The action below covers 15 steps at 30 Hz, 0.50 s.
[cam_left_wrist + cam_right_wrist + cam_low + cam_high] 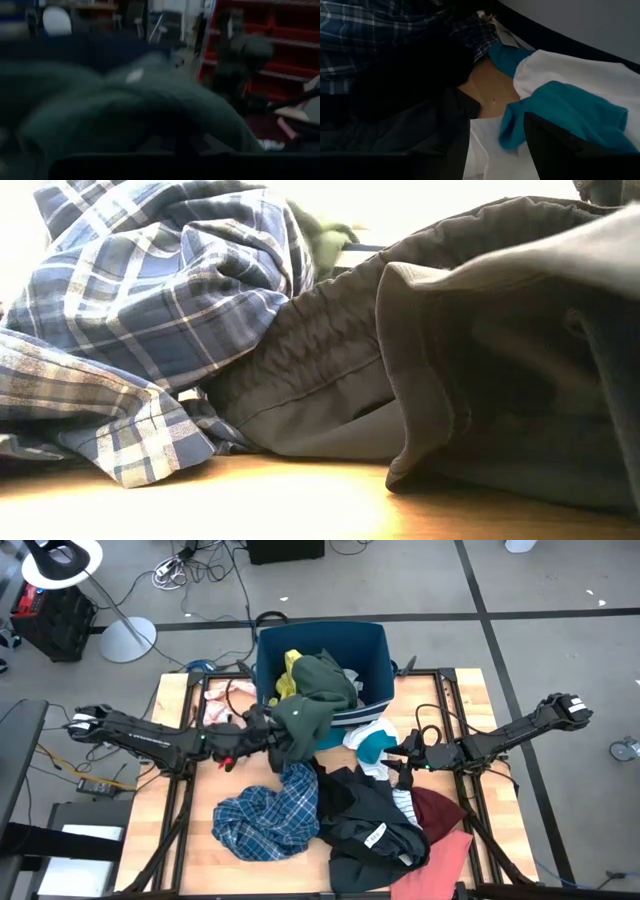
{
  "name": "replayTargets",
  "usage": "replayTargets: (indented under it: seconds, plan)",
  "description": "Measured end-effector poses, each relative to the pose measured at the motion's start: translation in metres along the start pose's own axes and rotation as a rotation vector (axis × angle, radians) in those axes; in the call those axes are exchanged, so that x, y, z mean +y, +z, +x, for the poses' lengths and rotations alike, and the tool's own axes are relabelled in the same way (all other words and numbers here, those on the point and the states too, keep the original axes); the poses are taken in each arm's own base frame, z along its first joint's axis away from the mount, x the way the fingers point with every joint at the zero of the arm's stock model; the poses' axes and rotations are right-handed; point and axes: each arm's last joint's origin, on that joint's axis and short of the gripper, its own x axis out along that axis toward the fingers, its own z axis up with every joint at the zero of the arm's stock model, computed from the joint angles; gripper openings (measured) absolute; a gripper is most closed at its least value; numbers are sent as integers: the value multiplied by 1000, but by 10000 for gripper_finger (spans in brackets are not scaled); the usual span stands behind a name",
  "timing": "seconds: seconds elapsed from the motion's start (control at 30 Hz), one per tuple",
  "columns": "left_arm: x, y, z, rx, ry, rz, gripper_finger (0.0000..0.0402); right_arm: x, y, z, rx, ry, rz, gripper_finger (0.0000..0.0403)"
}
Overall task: Sort clothes
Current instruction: Put the green polo shirt in the laundry organizer
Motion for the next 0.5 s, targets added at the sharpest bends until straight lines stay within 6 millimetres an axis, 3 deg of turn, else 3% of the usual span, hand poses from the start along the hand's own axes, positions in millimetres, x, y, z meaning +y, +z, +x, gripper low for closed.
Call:
replayTargets:
  seconds: [0.17,0.33,0.5]
  plan:
    - [2,56,5,-113,35,112,1,0,0,0,-2,-3,0,187]
    - [25,122,11,-208,154,157,1,0,0,0,-3,-5,-6,187]
    - [51,164,24,-231,276,171,0,-2,1,1,-18,-31,-20,187]
